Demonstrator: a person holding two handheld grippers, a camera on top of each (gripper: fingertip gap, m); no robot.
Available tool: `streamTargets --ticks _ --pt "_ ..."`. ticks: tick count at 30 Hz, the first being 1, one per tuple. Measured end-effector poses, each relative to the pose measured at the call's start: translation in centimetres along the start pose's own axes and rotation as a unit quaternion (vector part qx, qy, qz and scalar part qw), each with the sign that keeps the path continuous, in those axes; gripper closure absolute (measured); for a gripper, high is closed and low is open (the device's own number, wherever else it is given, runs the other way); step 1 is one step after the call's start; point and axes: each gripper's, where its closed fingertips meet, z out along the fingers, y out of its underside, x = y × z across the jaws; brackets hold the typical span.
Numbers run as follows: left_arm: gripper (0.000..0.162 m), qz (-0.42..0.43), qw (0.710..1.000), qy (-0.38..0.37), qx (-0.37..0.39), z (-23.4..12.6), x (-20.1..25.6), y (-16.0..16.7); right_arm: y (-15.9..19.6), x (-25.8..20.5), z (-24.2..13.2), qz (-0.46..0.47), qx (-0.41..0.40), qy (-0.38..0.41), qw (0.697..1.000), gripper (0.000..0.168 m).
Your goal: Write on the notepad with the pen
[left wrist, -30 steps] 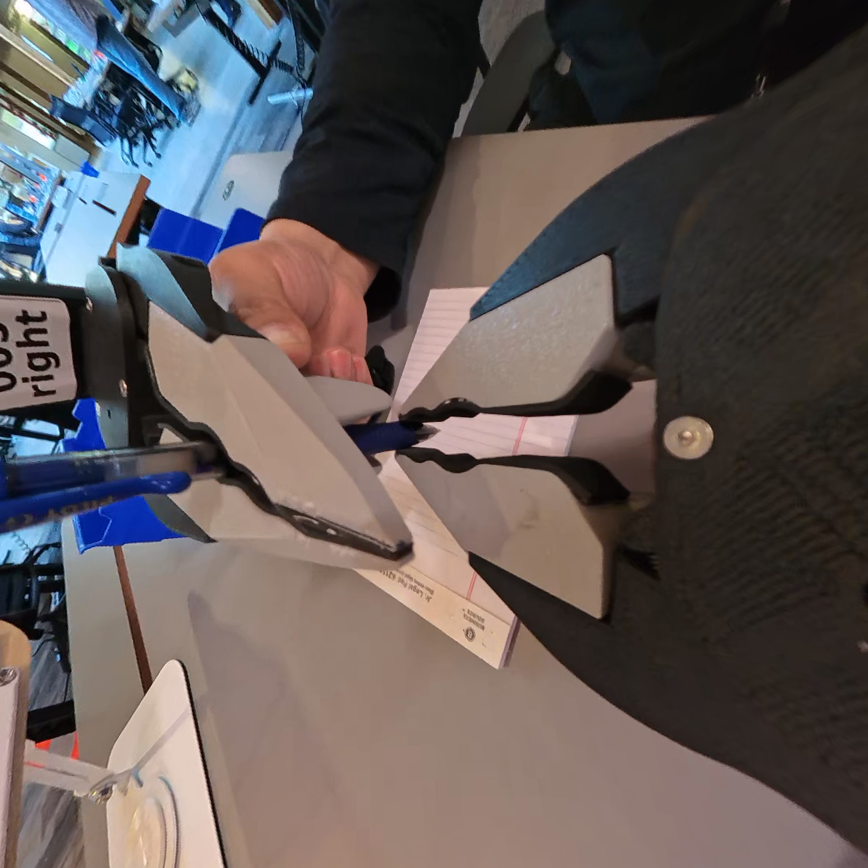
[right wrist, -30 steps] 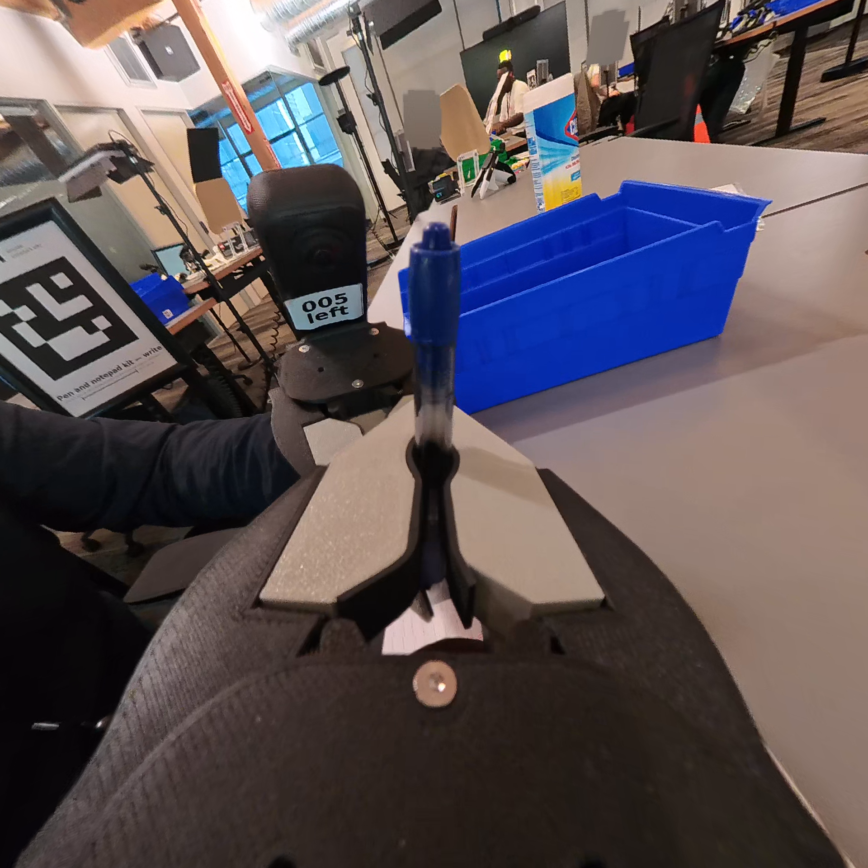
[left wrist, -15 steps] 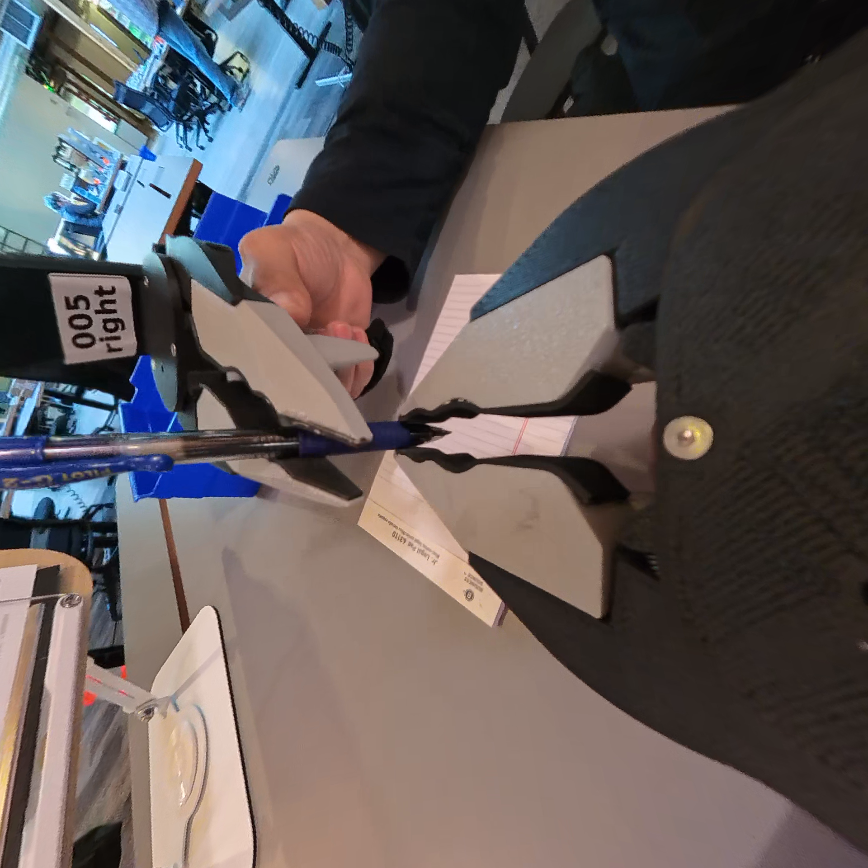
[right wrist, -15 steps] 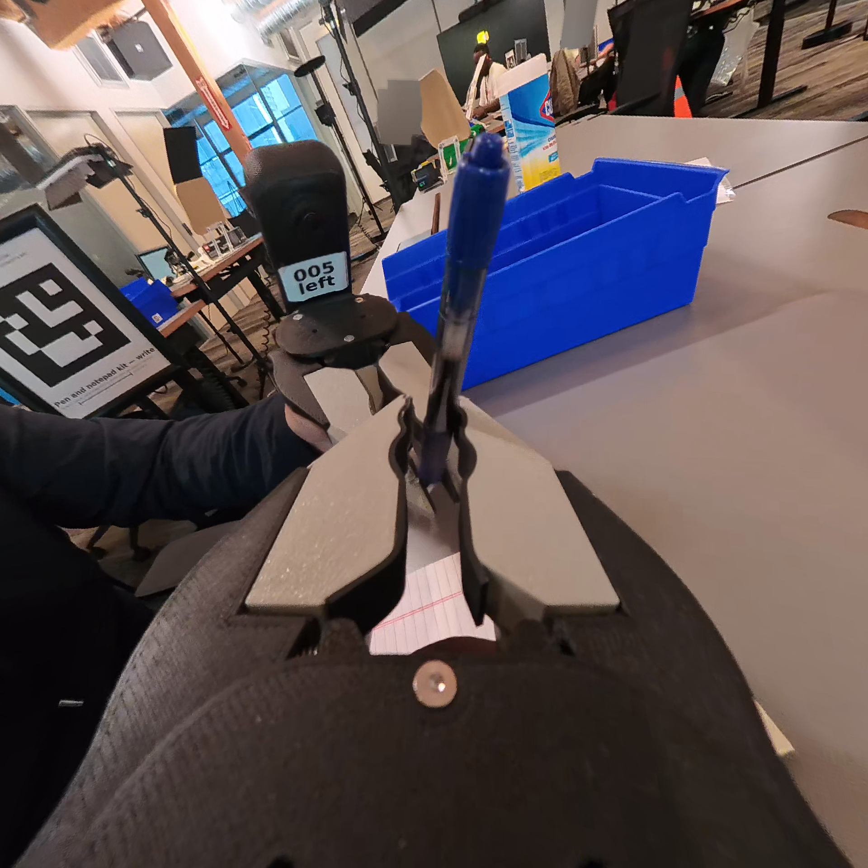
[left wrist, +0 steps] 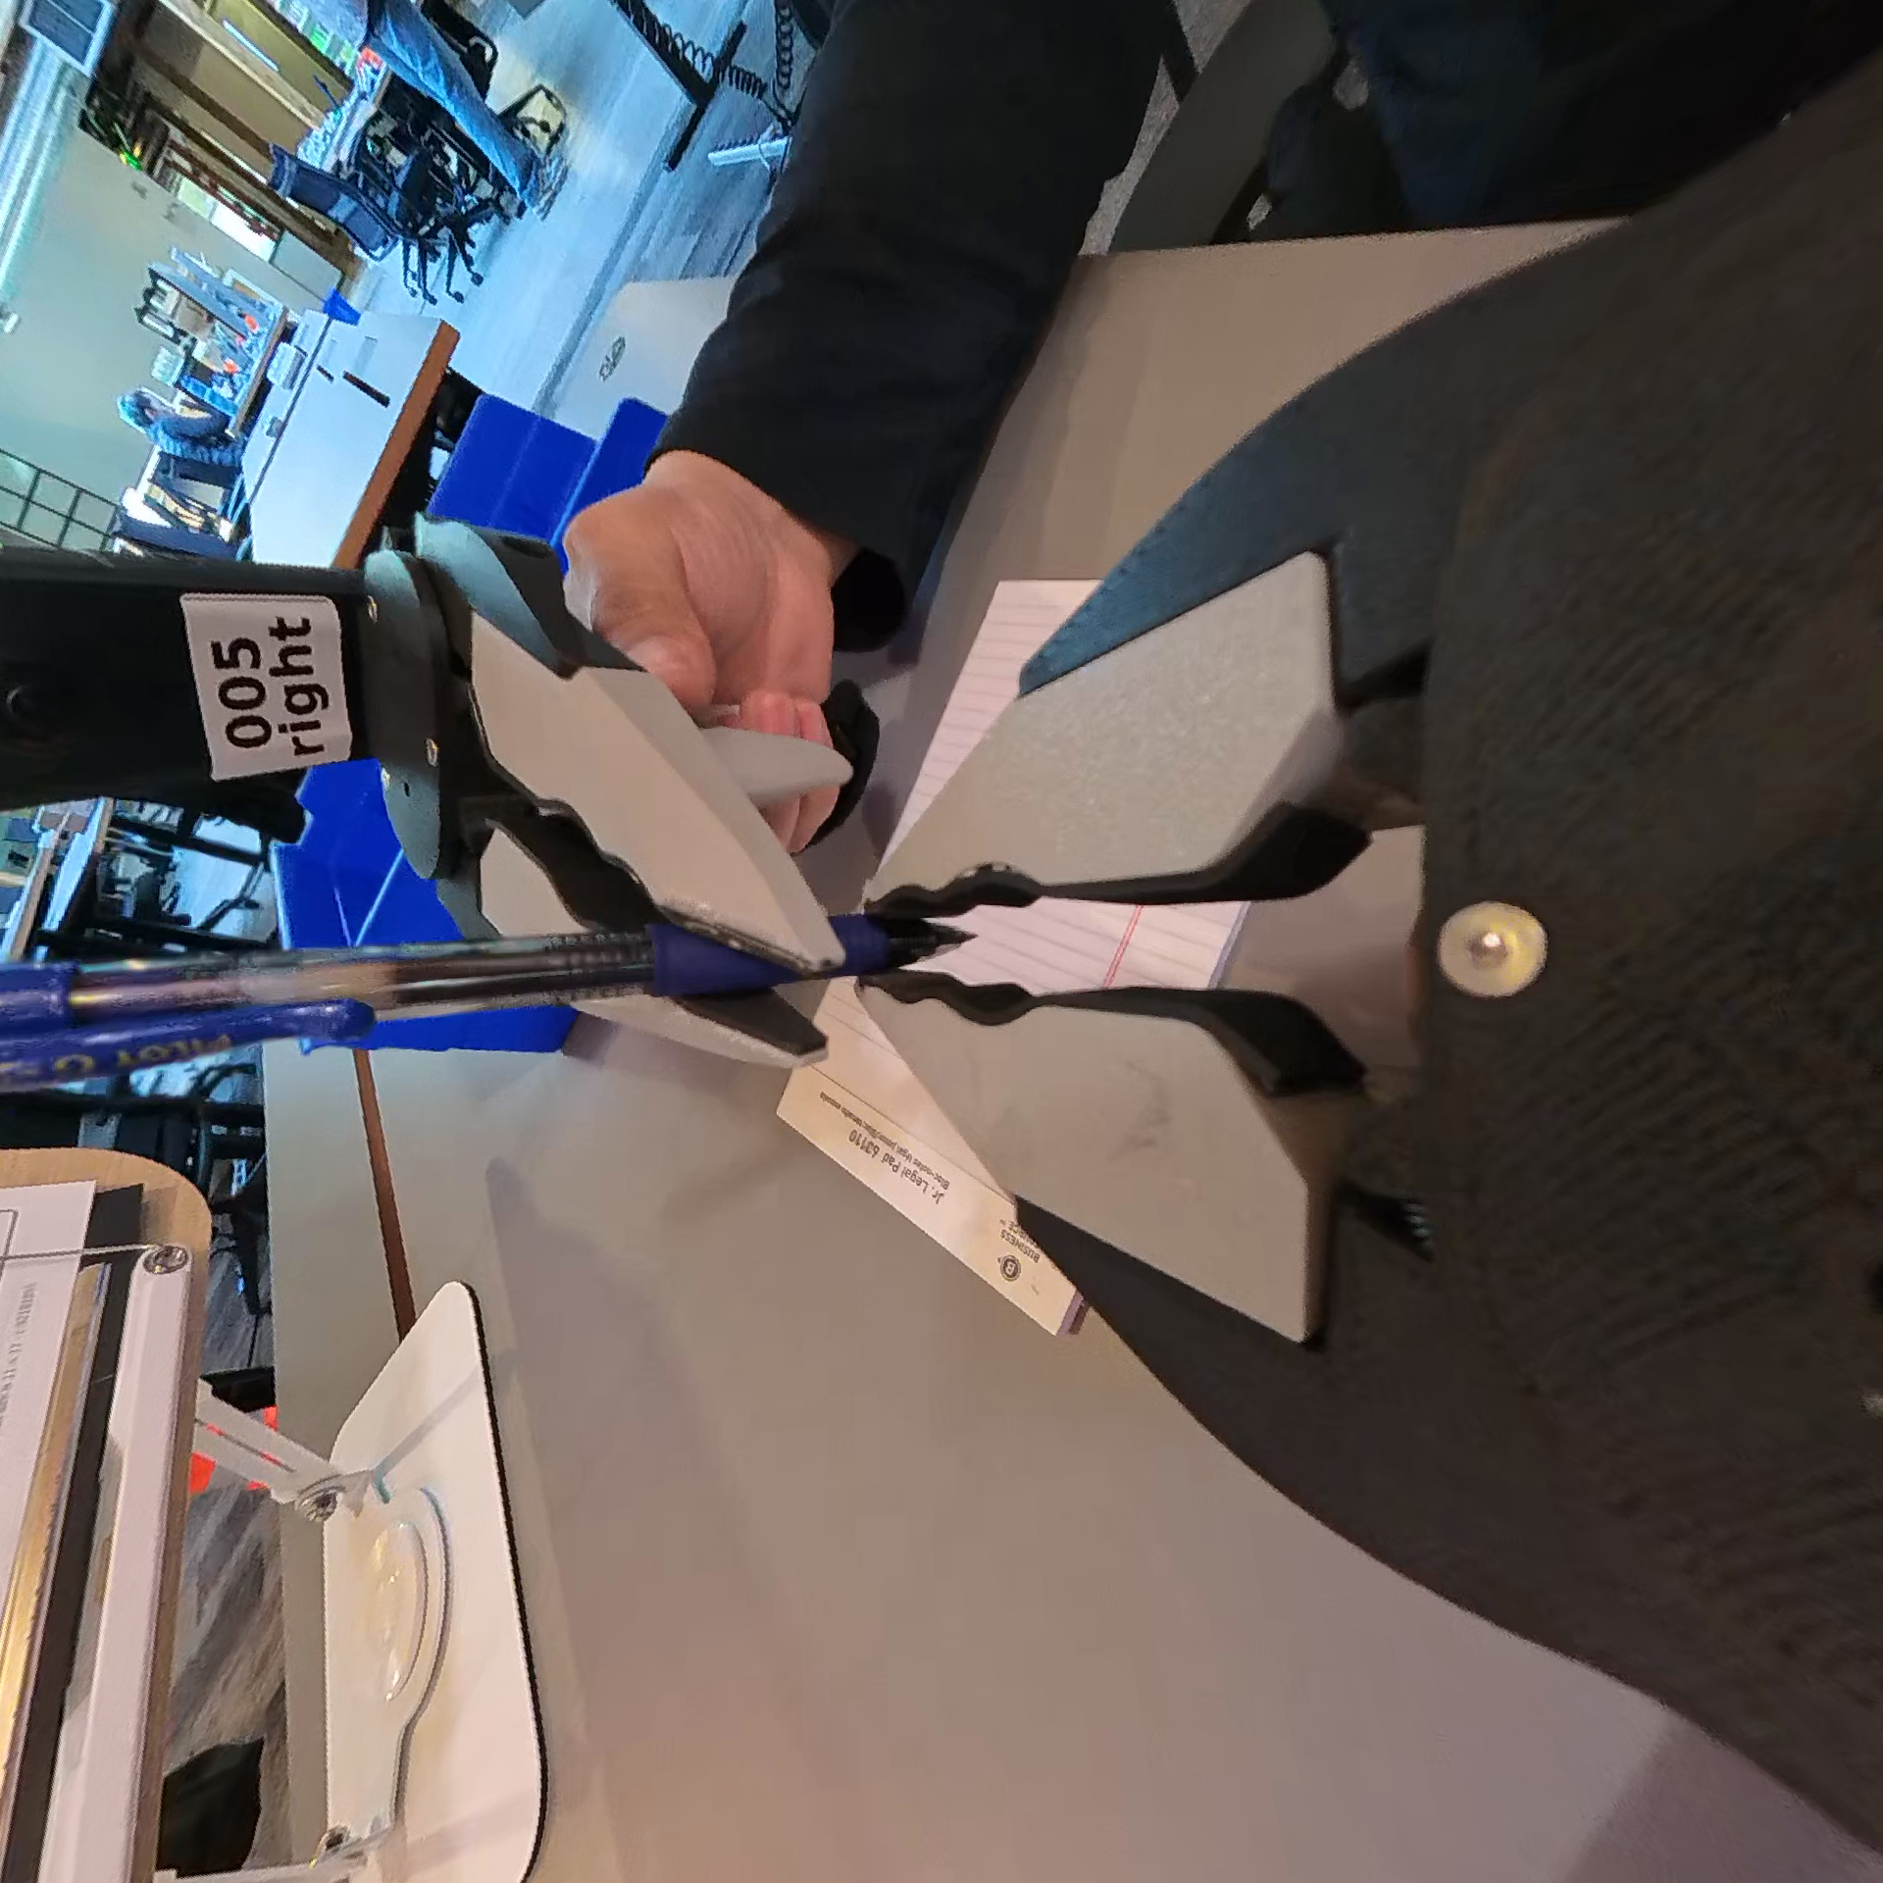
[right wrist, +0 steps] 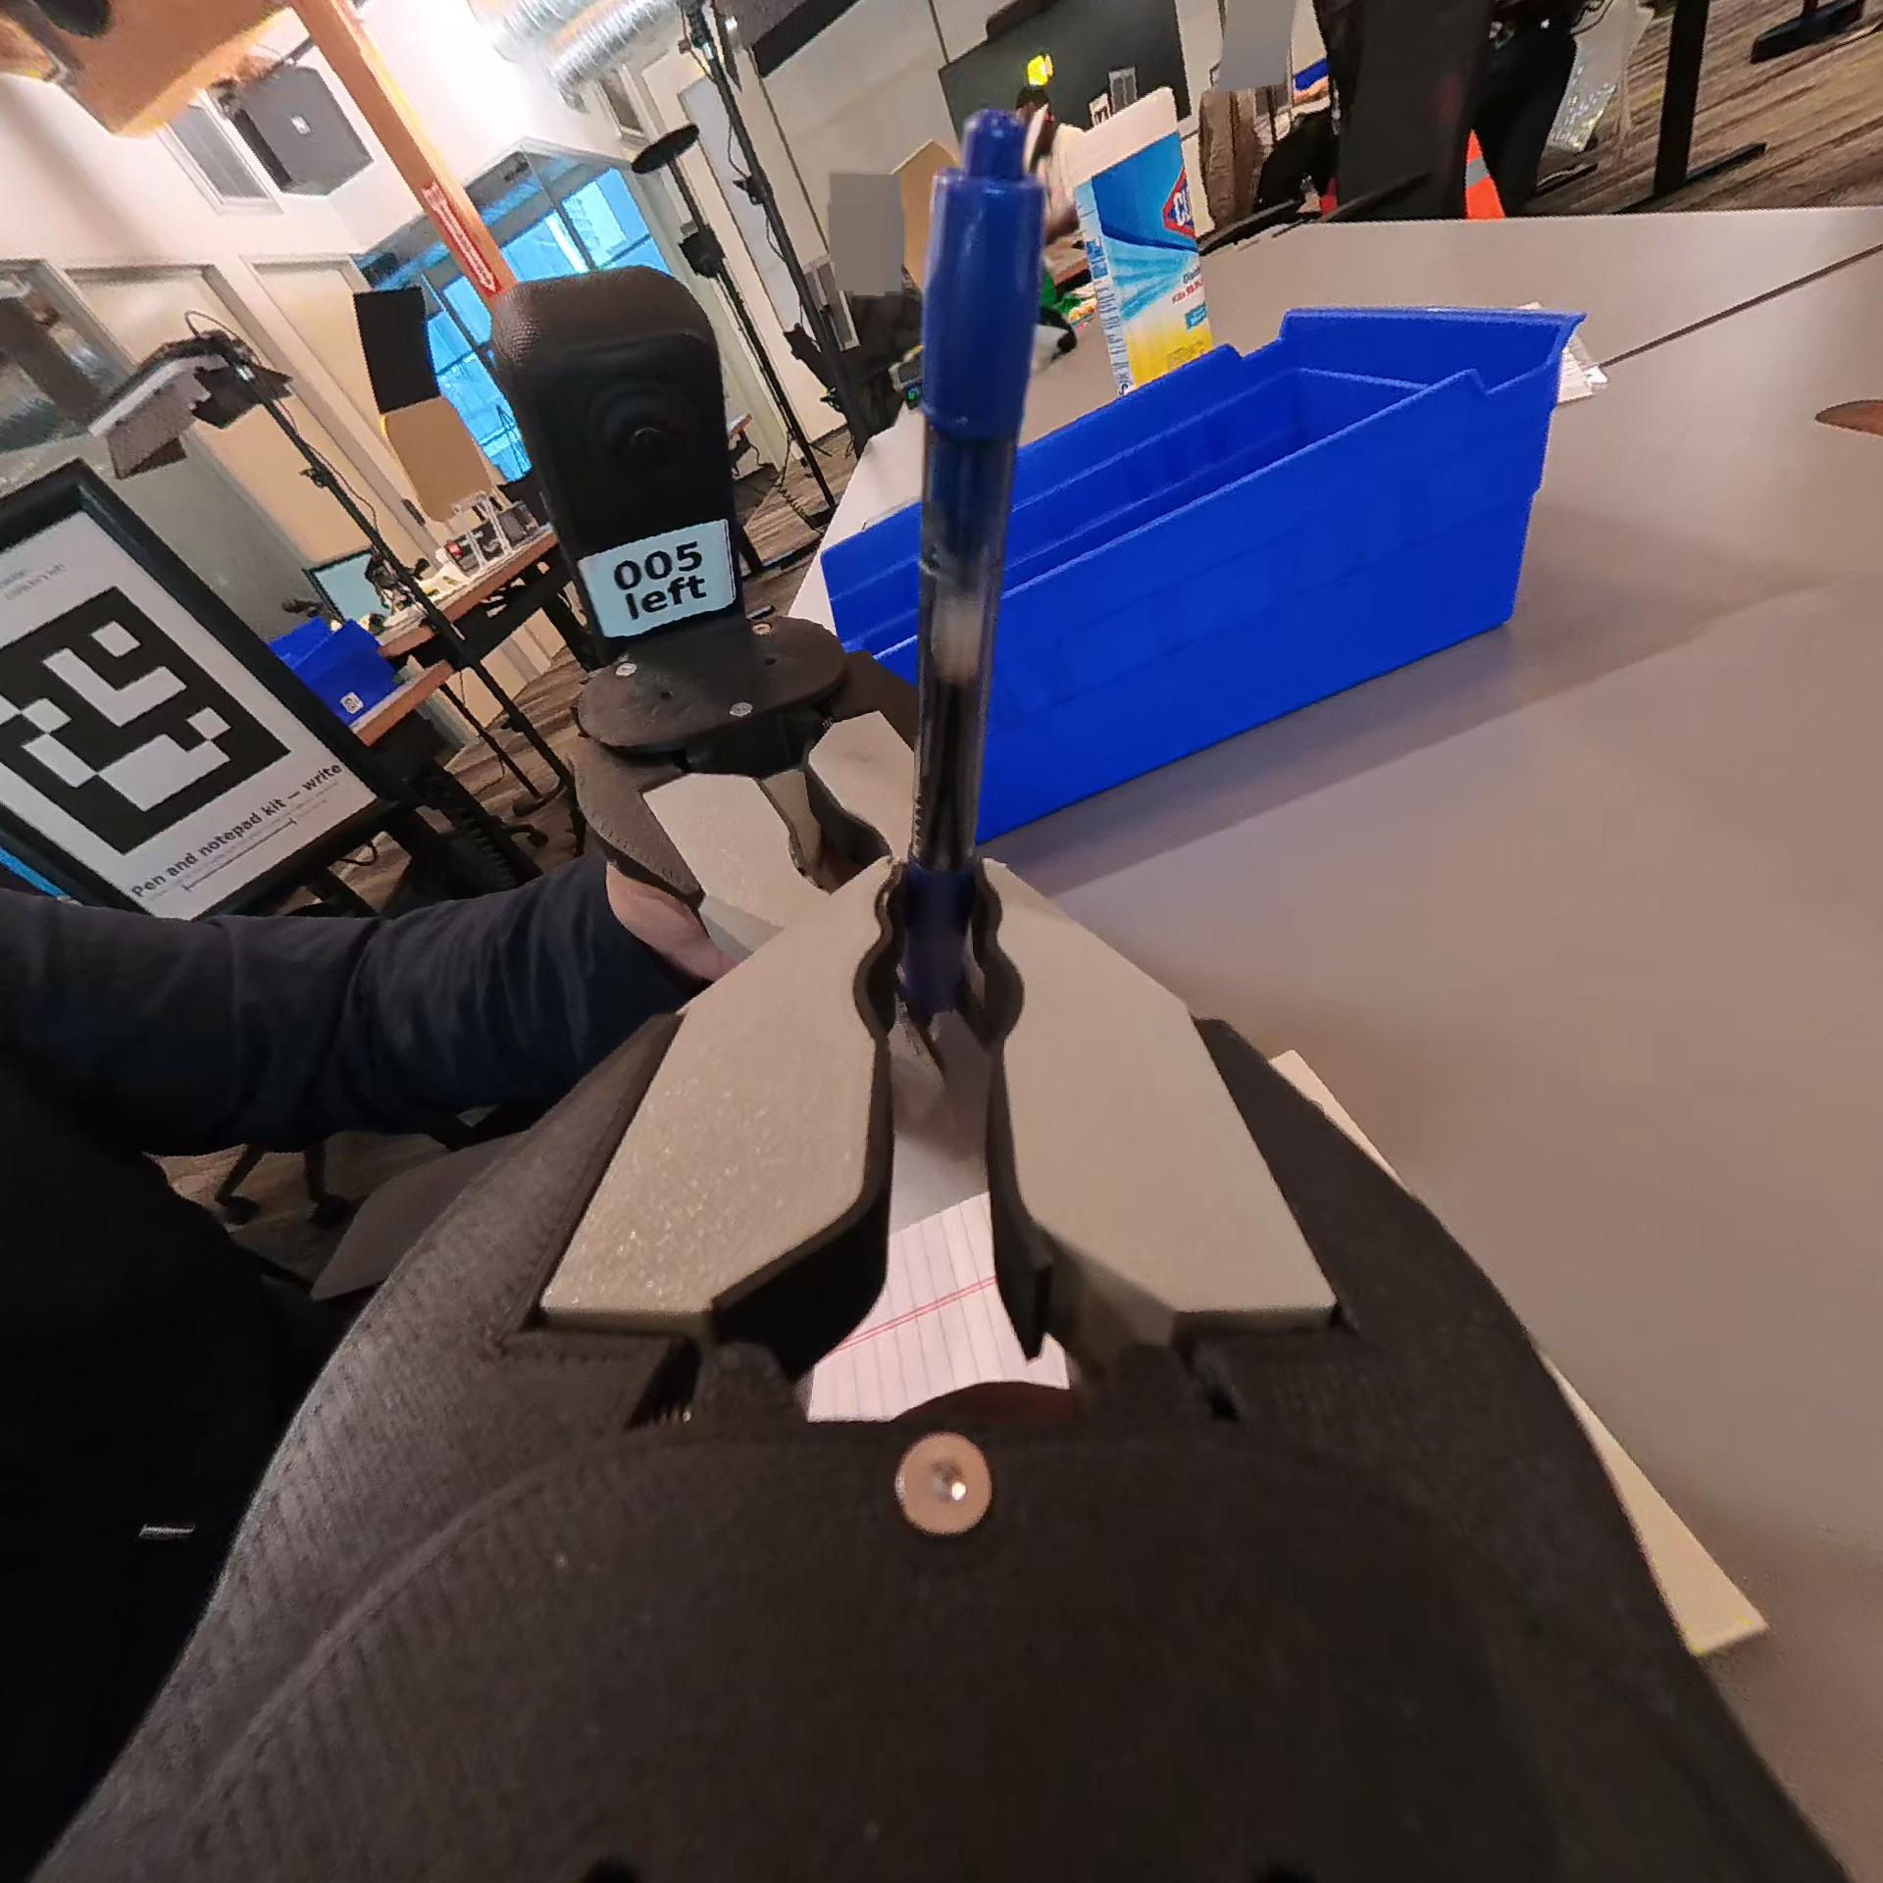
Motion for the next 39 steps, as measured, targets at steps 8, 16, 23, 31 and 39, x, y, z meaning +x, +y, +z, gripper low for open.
streamTargets --ticks 8,16,23,31,39 --pt "0.155 -0.004 1.000 0.001 0.002 -0.02 -0.03 -0.04 0.01 -0.01 0.24 0.016 0.010 -0.010 1.000 0.160" --pt "0.155 -0.005 1.000 0.000 0.001 -0.02 -0.08 0.00 0.02 -0.06 0.54 0.015 0.017 -0.010 1.000 0.161" --pt "0.155 -0.013 1.000 0.006 0.000 0.11 0.00 0.09 0.20 -0.03 0.59 -0.007 0.008 0.002 1.000 0.161" --pt "0.155 -0.017 1.000 0.008 -0.005 0.24 -0.16 0.46 0.51 0.20 0.69 -0.002 0.005 0.003 1.000 0.161" --pt "0.155 -0.015 1.000 0.002 -0.001 0.07 -0.27 0.28 0.21 -0.16 0.95 0.012 0.019 -0.008 1.000 0.155"
